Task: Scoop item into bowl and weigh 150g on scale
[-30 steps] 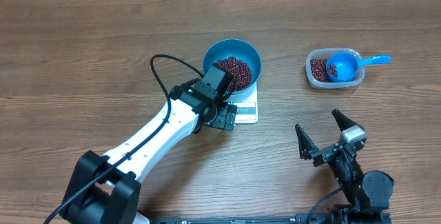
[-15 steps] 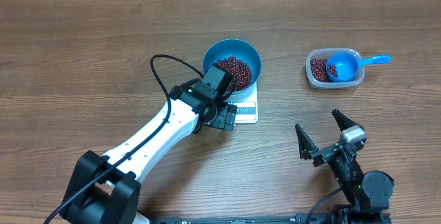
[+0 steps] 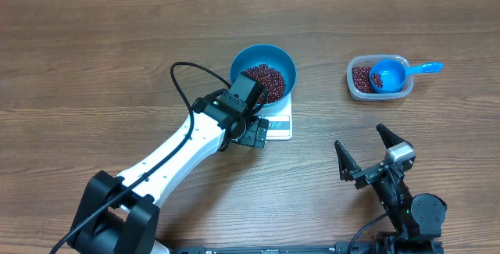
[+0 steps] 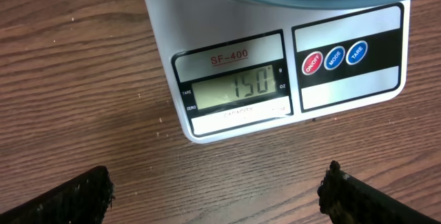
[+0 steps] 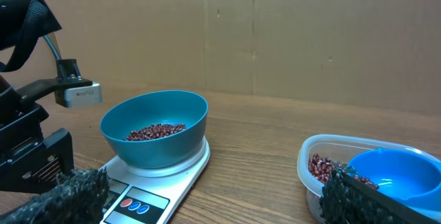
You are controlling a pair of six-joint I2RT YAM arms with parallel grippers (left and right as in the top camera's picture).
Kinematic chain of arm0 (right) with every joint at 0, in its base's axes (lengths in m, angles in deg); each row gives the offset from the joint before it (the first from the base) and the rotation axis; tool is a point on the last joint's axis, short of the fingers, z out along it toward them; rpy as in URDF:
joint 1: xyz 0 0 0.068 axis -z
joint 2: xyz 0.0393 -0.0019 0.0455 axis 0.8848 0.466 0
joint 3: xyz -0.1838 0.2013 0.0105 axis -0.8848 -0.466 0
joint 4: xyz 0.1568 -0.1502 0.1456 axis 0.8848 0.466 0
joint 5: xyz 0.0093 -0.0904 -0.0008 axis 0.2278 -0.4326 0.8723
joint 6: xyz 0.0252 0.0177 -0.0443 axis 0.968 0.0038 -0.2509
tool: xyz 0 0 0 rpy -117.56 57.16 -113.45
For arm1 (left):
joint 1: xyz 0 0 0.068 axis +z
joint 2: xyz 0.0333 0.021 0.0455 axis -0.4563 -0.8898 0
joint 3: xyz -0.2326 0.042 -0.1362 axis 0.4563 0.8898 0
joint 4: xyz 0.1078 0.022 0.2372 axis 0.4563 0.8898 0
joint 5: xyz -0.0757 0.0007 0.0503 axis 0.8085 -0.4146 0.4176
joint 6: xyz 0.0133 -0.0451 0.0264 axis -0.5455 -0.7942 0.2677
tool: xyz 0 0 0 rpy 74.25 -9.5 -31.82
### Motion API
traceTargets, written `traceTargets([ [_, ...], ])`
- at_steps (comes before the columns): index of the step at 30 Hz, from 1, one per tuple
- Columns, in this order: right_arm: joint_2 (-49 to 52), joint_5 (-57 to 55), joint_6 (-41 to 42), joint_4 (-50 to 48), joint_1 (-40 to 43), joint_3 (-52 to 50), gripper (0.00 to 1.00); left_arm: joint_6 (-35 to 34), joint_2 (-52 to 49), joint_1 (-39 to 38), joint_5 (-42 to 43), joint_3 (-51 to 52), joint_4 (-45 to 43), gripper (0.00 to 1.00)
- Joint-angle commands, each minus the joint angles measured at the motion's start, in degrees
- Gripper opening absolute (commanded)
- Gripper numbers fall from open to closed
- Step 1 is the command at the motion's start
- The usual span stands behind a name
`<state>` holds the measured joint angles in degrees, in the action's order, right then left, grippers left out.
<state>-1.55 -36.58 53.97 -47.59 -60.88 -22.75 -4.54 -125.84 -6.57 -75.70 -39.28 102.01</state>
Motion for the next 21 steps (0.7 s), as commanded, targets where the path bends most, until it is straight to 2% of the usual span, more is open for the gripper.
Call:
traceTargets([
  [1,-0.57,0.26,0.0,-0.04,-0.26,-0.59,1.0,1.29,-0.37,-0.04,-0.55,-0.85,-0.07,1.0],
  [9,-0.57,0.26,0.0,-0.04,-0.26,-0.59,1.0,1.9,-0.37,0.0,-1.07,-0.85,-0.04,1.0],
  [14,-0.57,0.26,0.0,-0.04,-0.26,-0.59,1.0,2.64,0.76,0.0,-8.66,-0.85,-1.77,1.0],
  [21,-0.57,0.26,0.0,-0.04,-0.26,-0.59,1.0,2.71,8.31,0.07,-16.13,-0.83,-6.43,1.0],
])
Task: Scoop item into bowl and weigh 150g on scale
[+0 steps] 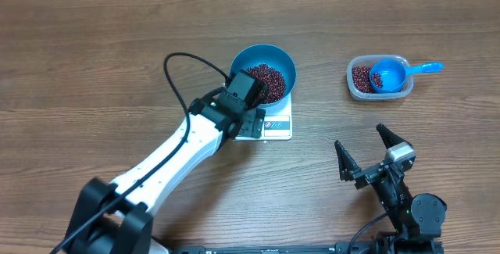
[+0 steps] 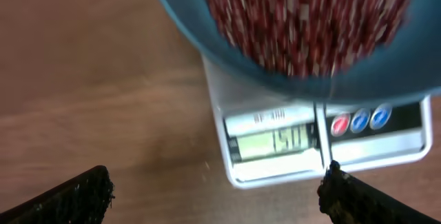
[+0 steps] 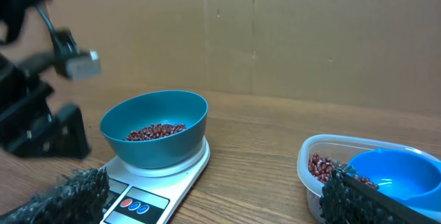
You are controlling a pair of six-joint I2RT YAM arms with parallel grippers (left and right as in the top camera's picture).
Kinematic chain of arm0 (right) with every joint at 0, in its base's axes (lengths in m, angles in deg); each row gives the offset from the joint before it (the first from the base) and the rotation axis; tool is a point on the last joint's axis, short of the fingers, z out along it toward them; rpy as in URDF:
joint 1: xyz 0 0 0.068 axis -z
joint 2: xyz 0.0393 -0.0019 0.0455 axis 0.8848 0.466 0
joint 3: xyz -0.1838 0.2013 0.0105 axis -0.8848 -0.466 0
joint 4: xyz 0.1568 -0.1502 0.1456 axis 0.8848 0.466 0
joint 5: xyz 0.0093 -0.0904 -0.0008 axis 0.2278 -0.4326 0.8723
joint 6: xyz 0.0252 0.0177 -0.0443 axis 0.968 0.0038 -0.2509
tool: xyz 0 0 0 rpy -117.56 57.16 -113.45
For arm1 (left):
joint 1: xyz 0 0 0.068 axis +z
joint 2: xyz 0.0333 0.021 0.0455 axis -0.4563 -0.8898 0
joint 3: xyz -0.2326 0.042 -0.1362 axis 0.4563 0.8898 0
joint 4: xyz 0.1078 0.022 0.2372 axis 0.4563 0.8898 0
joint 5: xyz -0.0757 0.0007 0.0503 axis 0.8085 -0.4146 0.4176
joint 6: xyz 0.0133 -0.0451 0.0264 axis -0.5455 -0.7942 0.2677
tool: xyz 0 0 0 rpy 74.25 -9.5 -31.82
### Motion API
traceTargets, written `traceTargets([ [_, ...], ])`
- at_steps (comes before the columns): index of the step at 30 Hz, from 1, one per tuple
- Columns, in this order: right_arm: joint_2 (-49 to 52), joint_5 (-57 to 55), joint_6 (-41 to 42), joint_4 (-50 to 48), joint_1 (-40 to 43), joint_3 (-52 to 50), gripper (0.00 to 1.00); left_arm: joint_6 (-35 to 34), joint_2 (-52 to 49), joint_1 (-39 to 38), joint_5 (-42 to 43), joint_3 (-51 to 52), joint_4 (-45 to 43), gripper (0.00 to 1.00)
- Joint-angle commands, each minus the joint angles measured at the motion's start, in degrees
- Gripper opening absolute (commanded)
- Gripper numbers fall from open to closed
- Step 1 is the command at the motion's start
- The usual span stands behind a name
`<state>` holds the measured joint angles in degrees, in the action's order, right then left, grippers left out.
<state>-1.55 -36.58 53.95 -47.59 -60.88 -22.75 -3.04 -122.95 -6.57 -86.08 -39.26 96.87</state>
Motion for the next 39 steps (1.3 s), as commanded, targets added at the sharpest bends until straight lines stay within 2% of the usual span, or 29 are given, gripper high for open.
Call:
traceTargets([
  [1,-0.57,0.26,0.02,-0.04,-0.26,-0.59,1.0,1.36,6.67,0.15,-6.32,-0.85,-1.55,1.0],
  [6,-0.57,0.26,0.02,-0.04,-0.26,-0.59,1.0,2.16,11.32,2.12,-6.23,0.15,-1.7,1.0],
  [10,-0.57,0.26,0.02,-0.02,-0.26,-0.59,1.0,2.16,13.7,5.88,-3.61,3.98,-6.38,1.0],
  [13,-0.57,0.26,0.02,-0.04,-0.26,-0.59,1.0,2.16,16.22,10.27,3.15,10.19,-16.13,1.0],
  [19,-0.57,0.26,0.02,-0.04,-0.26,-0.59,1.0,2.12,21.7,19.63,20.48,26.12,-45.13,0.99],
  [21,-0.57,0.26,0.02,-0.04,-0.26,-0.59,1.0,2.08,23.78,21.49,22.56,30.53,-49.81,1.0],
  [28,-0.57,0.26,0.02,-0.02,-0.26,-0.59,1.0,1.95,30.86,24.33,22.69,43.28,-54.77,1.0],
  [36,-0.57,0.26,0.02,-0.04,-0.26,-0.59,1.0,1.95,41.2,25.81,21.59,56.54,-66.84,1.0],
  [39,-0.57,0.26,0.02,-0.04,-0.26,-0.59,1.0,1.92,44.76,25.81,20.61,60.17,-68.87,0.99],
])
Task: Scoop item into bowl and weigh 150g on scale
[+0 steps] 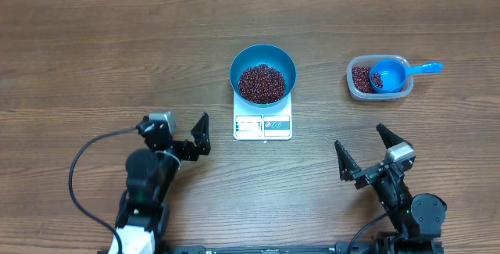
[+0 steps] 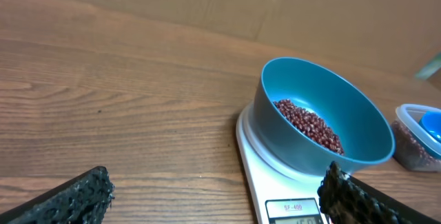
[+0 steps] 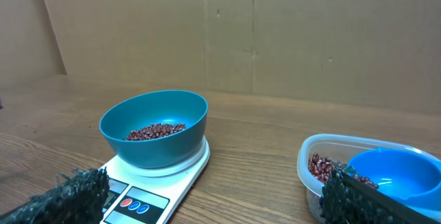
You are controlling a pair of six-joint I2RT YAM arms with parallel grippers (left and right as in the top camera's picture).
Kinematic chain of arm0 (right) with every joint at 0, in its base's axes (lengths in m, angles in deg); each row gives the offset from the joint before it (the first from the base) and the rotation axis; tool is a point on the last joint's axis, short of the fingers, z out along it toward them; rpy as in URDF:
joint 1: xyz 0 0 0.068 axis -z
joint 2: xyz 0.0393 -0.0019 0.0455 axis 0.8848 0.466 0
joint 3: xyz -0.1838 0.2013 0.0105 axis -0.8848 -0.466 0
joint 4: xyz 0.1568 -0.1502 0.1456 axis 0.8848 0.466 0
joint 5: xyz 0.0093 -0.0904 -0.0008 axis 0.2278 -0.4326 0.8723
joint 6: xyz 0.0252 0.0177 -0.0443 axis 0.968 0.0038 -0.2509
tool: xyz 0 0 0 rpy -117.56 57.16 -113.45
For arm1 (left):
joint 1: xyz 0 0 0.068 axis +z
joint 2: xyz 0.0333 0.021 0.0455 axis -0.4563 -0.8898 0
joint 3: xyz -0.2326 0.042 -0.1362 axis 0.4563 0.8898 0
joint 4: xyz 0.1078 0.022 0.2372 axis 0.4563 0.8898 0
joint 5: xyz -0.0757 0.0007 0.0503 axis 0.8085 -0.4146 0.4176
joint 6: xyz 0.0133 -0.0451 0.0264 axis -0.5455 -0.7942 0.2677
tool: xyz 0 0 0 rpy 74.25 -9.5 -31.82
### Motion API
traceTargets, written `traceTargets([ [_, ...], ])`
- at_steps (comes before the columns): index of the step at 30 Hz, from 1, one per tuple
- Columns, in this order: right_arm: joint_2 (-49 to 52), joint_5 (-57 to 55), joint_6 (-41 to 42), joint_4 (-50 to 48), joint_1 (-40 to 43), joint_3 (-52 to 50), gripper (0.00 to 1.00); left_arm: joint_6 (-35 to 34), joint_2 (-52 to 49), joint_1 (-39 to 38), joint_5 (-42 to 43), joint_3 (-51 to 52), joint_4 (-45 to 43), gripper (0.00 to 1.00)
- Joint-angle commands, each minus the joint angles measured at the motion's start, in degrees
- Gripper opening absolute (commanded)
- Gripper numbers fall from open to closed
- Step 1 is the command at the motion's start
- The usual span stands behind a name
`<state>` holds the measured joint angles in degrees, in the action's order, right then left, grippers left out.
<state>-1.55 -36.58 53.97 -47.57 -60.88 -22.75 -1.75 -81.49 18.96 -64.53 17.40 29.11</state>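
Note:
A blue bowl [image 1: 263, 74] of red beans sits on the white scale [image 1: 263, 127] at mid-table. A clear container [image 1: 361, 78] at the right holds more beans and the blue scoop [image 1: 388, 75]. My left gripper [image 1: 178, 134] rests open at the front left, empty, well apart from the scale. Its wrist view shows the bowl [image 2: 324, 114] and the scale [image 2: 275, 182] ahead, between its fingertips [image 2: 348, 196]. My right gripper [image 1: 366, 152] stands open and empty at the front right. It faces the bowl [image 3: 155, 124] and the scoop [image 3: 386, 172].
Brown cardboard walls [image 3: 275, 38] stand behind the wooden table [image 1: 117, 43]. The left arm's black cable [image 1: 86, 168] loops at the front left. The scale's coloured buttons [image 3: 133, 205] face the front edge.
My left arm has left the spot over the scale and bowl and now sits low at the front left, looking level at the bowl. The right arm, bowl, scale and scoop are unchanged.
My left gripper first hung open close above the scale's display, which read 150. Then it stood higher over the bowl's near edge, with the display still in view. Now it is back at the front left. The right gripper stayed open and still throughout.

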Motion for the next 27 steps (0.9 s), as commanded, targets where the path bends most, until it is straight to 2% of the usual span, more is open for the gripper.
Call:
traceTargets([
  [1,-0.57,0.26,0.0,-0.07,-0.26,-0.59,1.0,0.66,4.74,0.28,-1.25,4.61,-1.05,1.0],
  [4,-0.57,0.26,0.0,-0.07,-0.26,-0.59,1.0,0.59,9.62,0.28,-2.43,7.76,-0.72,1.0],
  [10,-0.57,0.26,0.0,-0.04,-0.26,-0.59,1.0,0.87,18.71,0.28,-5.6,7.61,8.46,1.0],
  [20,-0.57,0.26,0.0,-0.07,-0.26,-0.59,1.0,0.9,36.7,0.31,-10.95,7.61,32.46,1.0],
  [27,-0.57,0.26,0.0,-0.07,-0.26,-0.59,1.0,10.73,46.77,1.2,-10.6,7.61,33.55,1.0],
])
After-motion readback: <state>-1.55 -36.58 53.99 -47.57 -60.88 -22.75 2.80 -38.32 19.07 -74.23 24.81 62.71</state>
